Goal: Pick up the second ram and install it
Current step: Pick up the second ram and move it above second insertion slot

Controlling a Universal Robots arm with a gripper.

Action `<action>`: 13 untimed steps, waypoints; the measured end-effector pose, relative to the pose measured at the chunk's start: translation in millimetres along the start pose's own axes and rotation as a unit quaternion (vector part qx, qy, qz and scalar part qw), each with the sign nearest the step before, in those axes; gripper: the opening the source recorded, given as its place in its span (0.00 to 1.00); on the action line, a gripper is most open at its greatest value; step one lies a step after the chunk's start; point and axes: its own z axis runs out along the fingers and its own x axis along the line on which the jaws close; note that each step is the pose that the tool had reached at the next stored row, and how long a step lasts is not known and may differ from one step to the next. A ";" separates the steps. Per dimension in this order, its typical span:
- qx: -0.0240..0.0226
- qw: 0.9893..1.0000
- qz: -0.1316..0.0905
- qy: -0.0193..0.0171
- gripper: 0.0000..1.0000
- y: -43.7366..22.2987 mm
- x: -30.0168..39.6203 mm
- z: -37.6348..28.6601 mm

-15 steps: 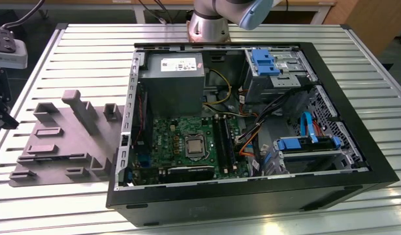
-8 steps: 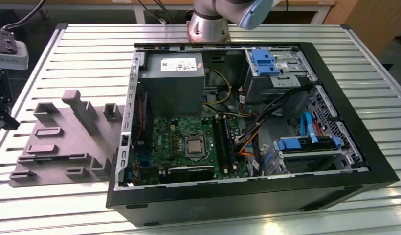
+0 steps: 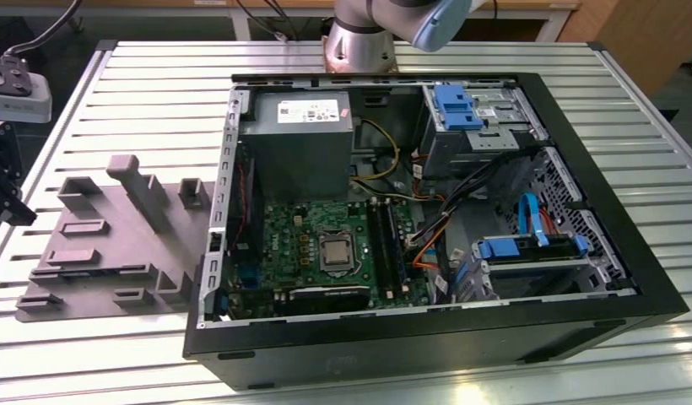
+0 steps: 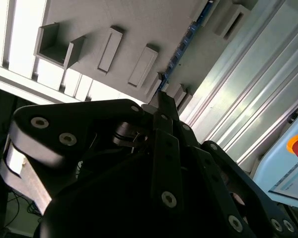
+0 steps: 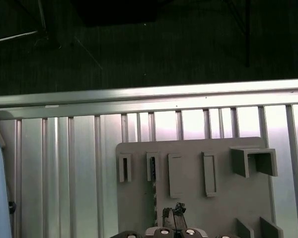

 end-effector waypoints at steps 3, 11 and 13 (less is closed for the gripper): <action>0.000 1.000 -0.001 0.000 0.11 0.0 0.0 2.2; 0.000 1.000 -0.002 0.000 0.11 -0.2 0.2 7.3; 0.000 1.000 -0.002 0.000 0.11 -0.2 0.2 8.5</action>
